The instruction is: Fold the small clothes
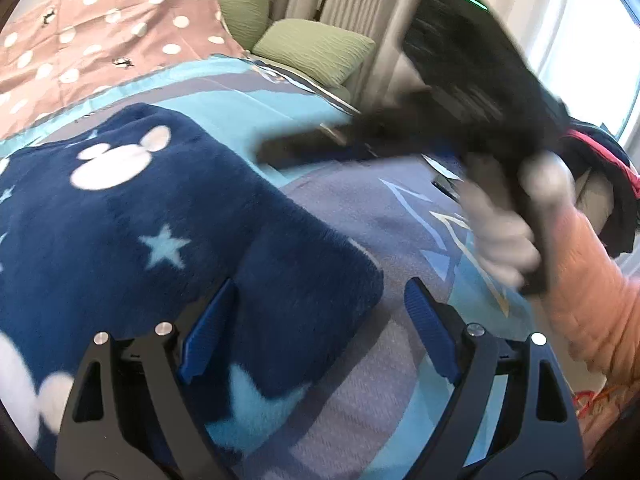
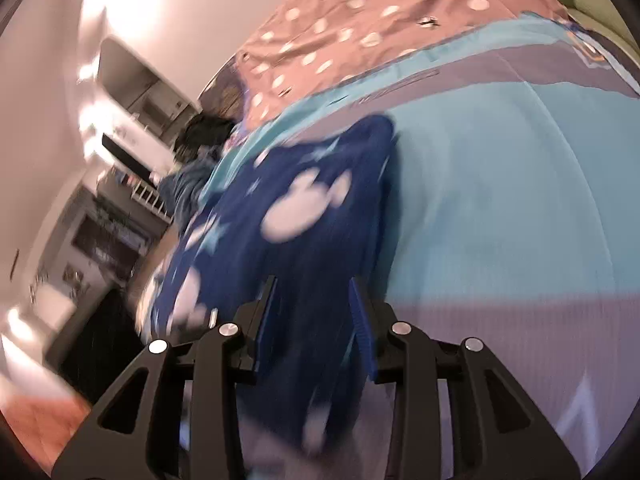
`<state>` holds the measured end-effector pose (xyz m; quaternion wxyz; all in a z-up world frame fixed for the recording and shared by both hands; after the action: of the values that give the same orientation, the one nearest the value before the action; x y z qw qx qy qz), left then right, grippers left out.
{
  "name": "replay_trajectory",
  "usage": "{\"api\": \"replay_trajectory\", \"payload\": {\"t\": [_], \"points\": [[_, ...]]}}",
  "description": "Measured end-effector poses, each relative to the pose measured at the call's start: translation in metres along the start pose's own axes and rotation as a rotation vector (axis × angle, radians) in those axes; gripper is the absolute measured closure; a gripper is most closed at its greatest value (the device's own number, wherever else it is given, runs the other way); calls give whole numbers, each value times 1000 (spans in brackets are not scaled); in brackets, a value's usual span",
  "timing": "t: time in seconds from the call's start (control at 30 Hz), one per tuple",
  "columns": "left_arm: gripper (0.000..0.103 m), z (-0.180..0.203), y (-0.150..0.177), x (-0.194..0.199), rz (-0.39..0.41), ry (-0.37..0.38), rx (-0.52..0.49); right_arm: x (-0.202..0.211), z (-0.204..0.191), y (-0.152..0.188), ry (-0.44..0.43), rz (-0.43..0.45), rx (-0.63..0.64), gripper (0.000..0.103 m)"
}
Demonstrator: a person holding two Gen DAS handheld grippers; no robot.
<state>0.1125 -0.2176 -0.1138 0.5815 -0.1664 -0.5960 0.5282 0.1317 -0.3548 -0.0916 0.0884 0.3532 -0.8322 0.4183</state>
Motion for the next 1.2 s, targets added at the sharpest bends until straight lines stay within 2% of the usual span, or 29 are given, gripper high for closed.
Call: {"api": "replay_trajectory", "payload": {"t": [0.07, 0.1, 0.17, 0.2, 0.33, 0.47, 0.6, 0.7, 0.8, 0.9, 1.03, 1.2], "points": [[17, 4, 1, 9, 9, -21, 0, 4, -7, 21, 13, -19, 17, 67], [17, 5, 2, 15, 12, -32, 3, 6, -6, 31, 47, -35, 25, 67], [17, 2, 7, 25, 13, -51, 13, -1, 4, 50, 186, -91, 32, 66], [17, 0, 10, 32, 14, -65, 22, 2, 5, 54, 186, -68, 25, 66], [17, -16, 20, 57, 38, -111, 58, 7, -8, 47, 253, -46, 32, 66], [16, -29, 34, 99, 103, -165, 95, 19, -33, 34, 324, 7, 94, 65], [16, -51, 43, 130, 161, -179, 160, 18, -61, 25, 378, 50, 163, 62], [16, -62, 52, 150, 190, -249, 179, 6, -81, 20, 372, 47, 193, 61], [16, -71, 61, 168, 213, -257, 214, -15, -106, 19, 351, 22, 237, 60], [16, -87, 73, 186, 234, -293, 240, -43, -133, 23, 330, -18, 302, 54], [16, -107, 86, 211, 262, -334, 277, -81, -164, 27, 298, -69, 370, 53], [15, -133, 105, 265, 345, -443, 301, -126, -202, 29, 254, -115, 444, 53]]}}
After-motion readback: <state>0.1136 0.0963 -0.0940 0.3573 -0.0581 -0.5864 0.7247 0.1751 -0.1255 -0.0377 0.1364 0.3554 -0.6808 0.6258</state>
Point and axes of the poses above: each gripper's, at about its wrist camera, not at the fingertips, and x roughly against the way its jaws point, z to its right, y to its underside, the point moved 2 cm from there along -x, roughly the way its jaws point, and after that the axes turned 13 degrees about z, right-handed, at the moved point
